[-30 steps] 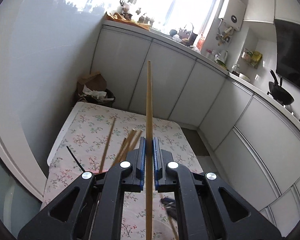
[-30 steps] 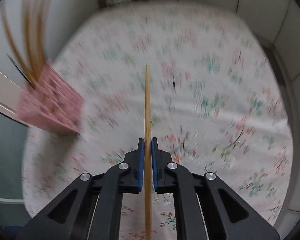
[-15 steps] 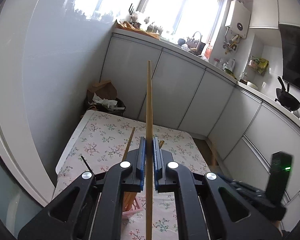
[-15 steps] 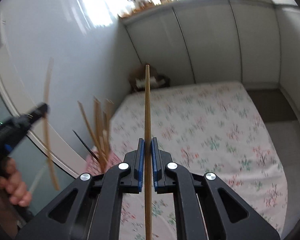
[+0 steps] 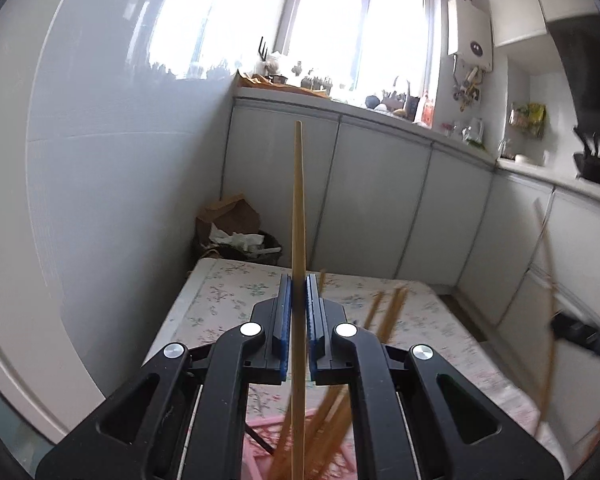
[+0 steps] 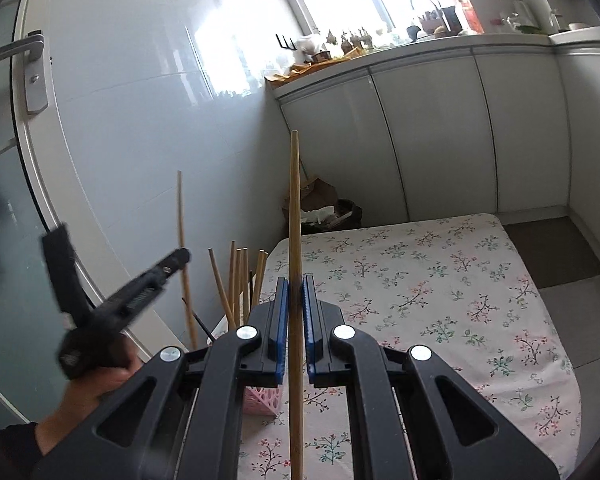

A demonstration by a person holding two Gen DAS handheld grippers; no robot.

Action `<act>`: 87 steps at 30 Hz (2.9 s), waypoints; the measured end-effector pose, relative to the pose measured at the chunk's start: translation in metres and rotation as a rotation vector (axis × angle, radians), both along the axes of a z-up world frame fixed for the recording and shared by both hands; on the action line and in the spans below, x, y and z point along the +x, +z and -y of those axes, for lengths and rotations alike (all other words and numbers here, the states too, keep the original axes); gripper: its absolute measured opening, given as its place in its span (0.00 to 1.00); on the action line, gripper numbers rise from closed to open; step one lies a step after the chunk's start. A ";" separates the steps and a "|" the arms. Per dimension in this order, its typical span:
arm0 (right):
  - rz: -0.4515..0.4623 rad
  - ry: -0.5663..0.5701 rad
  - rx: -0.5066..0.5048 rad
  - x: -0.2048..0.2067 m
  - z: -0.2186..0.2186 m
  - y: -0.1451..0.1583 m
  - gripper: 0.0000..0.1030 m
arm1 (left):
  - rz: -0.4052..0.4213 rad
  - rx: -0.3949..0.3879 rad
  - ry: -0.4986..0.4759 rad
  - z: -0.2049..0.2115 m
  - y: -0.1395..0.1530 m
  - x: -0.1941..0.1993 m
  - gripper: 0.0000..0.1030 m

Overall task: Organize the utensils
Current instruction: 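Lift both bamboo chopsticks upright and carry them to the pink cup, then lower both chopsticks into the pink cup and open both tools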

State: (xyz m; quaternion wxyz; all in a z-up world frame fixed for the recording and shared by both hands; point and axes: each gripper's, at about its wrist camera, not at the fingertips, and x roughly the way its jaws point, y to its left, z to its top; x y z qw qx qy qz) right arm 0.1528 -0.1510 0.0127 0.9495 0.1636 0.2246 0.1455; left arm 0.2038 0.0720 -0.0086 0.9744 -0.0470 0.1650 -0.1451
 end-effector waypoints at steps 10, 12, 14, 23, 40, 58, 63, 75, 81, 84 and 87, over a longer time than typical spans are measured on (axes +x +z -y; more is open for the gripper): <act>0.017 0.004 -0.008 -0.003 0.001 0.001 0.07 | -0.010 0.073 0.009 -0.001 -0.026 0.005 0.06; 0.018 0.006 -0.005 -0.004 0.000 0.001 0.07 | -0.015 0.085 -0.003 -0.001 -0.029 0.005 0.07; 0.020 0.008 -0.005 -0.005 0.000 0.001 0.07 | -0.016 0.096 -0.014 0.000 -0.030 0.006 0.07; 0.019 0.017 -0.026 -0.005 -0.006 -0.002 0.07 | -0.137 0.096 -0.028 -0.006 -0.006 0.001 0.22; 0.179 -0.053 0.119 0.035 -0.065 -0.009 0.07 | -0.492 -0.102 0.036 -0.038 0.042 -0.018 0.80; 0.229 -0.174 0.086 0.052 -0.110 -0.054 0.07 | -0.477 -0.167 0.068 -0.054 0.047 -0.019 0.81; 0.227 -0.125 0.043 0.042 -0.116 -0.058 0.07 | -0.473 -0.160 0.065 -0.051 0.047 -0.019 0.81; 0.089 -0.001 -0.060 0.030 -0.101 -0.053 0.11 | -0.476 -0.147 0.059 -0.048 0.047 -0.018 0.81; -0.055 0.007 -0.057 0.025 -0.062 -0.020 0.27 | -0.470 -0.099 0.050 -0.041 0.047 -0.024 0.84; -0.182 0.001 -0.112 0.016 -0.043 0.000 0.45 | -0.478 -0.064 0.045 -0.032 0.046 -0.030 0.90; -0.305 0.033 -0.144 -0.007 -0.030 0.012 0.48 | -0.473 0.024 0.077 -0.019 0.044 -0.048 0.93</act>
